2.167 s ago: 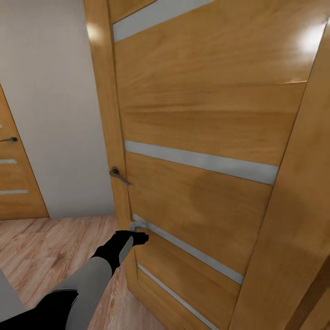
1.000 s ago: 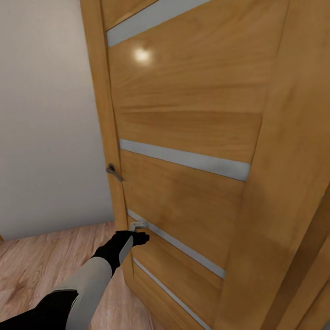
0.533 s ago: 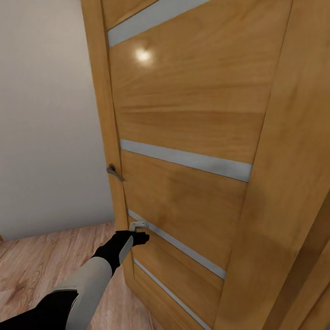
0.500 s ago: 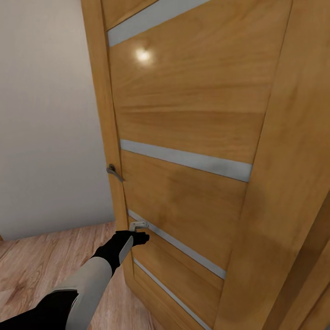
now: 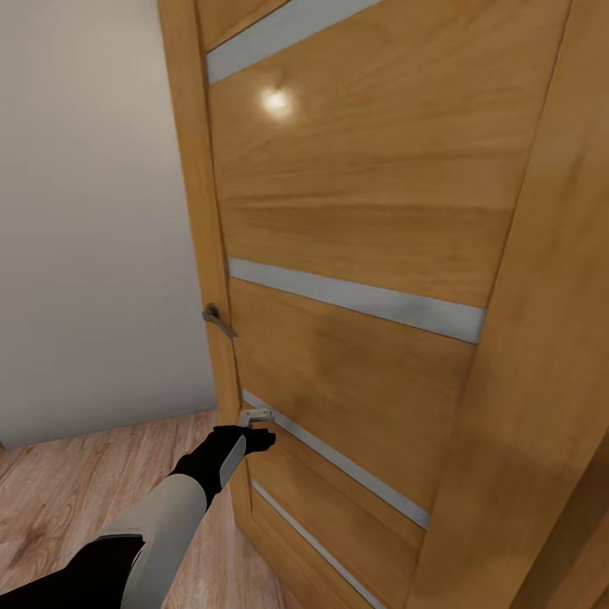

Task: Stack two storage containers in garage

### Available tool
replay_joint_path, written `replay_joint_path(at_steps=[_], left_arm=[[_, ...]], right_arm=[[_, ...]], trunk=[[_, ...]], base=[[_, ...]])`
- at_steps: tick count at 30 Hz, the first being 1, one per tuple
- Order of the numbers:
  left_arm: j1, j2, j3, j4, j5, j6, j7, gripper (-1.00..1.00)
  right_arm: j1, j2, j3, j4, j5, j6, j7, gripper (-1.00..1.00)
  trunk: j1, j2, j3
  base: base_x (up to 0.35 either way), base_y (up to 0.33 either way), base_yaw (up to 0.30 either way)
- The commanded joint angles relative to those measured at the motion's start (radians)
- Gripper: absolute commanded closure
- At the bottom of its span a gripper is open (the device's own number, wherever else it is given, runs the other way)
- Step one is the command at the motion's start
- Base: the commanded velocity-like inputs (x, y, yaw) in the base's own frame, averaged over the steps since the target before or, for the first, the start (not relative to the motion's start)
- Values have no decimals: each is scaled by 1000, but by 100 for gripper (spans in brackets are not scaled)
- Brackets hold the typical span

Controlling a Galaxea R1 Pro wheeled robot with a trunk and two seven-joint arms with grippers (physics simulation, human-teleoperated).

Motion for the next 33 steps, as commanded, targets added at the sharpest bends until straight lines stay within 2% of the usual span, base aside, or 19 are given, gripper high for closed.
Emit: replay_joint_path(at_steps=[1, 19, 23, 33], left_arm=[[-1, -1, 10, -4, -1, 5, 0, -100], [-1, -1, 9, -4, -1, 5, 0, -100], [-1, -1, 9, -4, -1, 5, 0, -100], [-1, -1, 9, -4, -1, 5, 0, -100]], right_arm=[[-1, 0, 1, 1, 9, -3, -9, -100], [-1, 1, -1, 1, 10, -3, -12, -100], [-1, 1, -2, 1, 15, 22, -14, -100], [-1, 1, 0, 1, 21, 27, -9, -100]], trunk=[[0, -1, -1], [0, -1, -1], [0, -1, -1], [0, -1, -1]], base=[[34, 16, 0], [4, 2, 0], [0, 0, 0], [0, 0, 0]])
